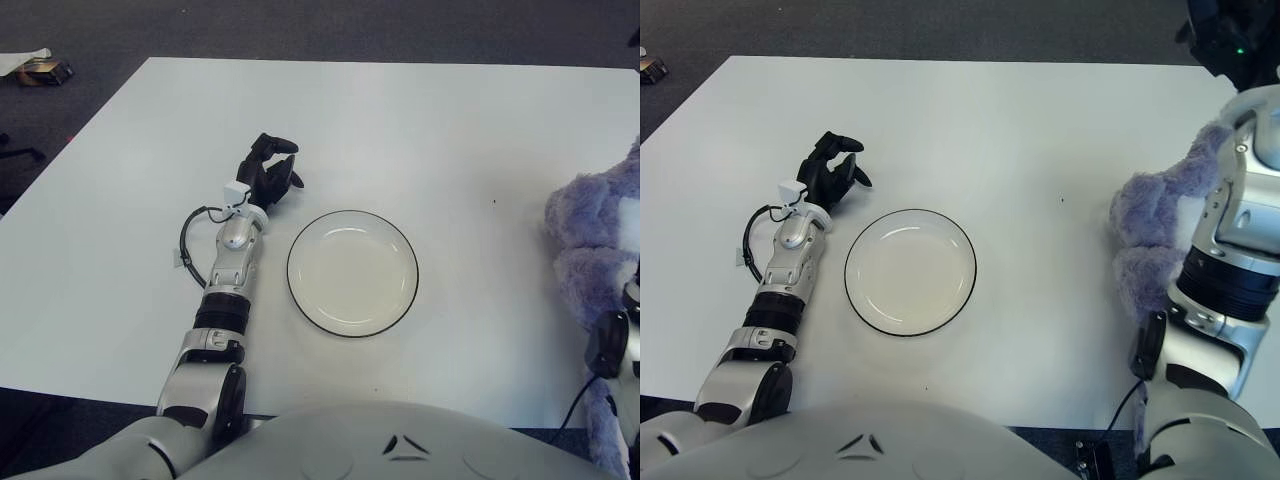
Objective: Put the doll into the plate.
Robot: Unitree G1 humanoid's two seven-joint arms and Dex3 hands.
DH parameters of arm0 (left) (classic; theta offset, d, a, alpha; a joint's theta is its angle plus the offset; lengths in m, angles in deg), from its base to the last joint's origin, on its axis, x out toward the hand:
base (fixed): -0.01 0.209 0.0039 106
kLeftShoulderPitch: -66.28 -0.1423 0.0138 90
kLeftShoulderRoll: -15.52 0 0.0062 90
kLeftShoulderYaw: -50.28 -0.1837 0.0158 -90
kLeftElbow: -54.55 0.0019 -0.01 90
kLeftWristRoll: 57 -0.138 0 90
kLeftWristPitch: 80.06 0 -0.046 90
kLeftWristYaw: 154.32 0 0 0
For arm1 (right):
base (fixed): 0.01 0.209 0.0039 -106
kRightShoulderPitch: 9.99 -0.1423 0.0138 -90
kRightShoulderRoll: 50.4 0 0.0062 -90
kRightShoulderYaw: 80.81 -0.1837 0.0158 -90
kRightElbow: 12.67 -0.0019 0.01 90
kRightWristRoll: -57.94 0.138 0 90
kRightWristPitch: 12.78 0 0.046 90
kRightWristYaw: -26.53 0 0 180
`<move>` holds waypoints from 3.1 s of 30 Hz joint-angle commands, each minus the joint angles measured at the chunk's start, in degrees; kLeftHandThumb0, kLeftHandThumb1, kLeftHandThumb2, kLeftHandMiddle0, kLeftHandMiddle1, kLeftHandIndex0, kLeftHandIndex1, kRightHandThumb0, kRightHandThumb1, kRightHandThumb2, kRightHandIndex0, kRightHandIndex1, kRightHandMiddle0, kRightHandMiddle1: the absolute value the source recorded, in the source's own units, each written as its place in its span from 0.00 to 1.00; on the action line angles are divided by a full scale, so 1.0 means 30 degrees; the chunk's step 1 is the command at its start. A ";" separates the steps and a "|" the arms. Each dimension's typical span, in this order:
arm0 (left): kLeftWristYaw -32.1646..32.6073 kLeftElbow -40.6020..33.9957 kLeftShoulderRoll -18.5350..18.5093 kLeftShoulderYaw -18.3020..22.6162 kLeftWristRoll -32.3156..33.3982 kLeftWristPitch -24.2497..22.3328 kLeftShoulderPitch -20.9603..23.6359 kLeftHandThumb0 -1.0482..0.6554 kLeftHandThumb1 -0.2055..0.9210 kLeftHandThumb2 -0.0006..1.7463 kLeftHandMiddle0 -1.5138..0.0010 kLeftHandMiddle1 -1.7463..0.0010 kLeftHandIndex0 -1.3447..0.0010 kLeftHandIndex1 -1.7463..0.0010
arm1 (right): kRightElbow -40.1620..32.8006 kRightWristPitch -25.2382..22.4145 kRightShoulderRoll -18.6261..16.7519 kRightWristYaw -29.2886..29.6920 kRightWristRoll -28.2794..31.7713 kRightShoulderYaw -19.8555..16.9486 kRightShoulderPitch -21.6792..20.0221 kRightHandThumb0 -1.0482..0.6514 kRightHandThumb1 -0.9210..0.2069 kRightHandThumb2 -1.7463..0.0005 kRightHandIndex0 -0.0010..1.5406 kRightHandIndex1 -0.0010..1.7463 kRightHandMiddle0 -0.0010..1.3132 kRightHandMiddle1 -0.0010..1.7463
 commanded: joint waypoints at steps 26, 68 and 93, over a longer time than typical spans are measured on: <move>-0.0235 0.2451 -0.0619 0.0197 -0.0678 0.0810 0.2354 0.41 1.00 0.19 0.44 0.11 0.70 0.11 | -0.3278 -0.3062 -0.0013 -0.0295 0.0201 -0.2183 0.1738 0.41 0.00 0.80 0.50 0.81 0.29 0.89; -0.2663 0.5149 -0.0833 0.0434 0.0122 0.1123 0.5283 0.41 1.00 0.20 0.44 0.09 0.72 0.10 | -0.0821 -0.3707 0.0322 0.1730 -0.3033 -0.1914 0.2775 0.41 0.00 0.81 0.49 0.83 0.30 0.88; -0.3042 0.4138 -0.0360 0.0819 0.1088 0.0370 0.5198 0.41 1.00 0.20 0.45 0.07 0.72 0.10 | 0.3235 -0.2680 0.0550 0.6641 -0.7082 -0.1498 0.4231 0.41 0.00 0.84 0.48 0.89 0.34 0.85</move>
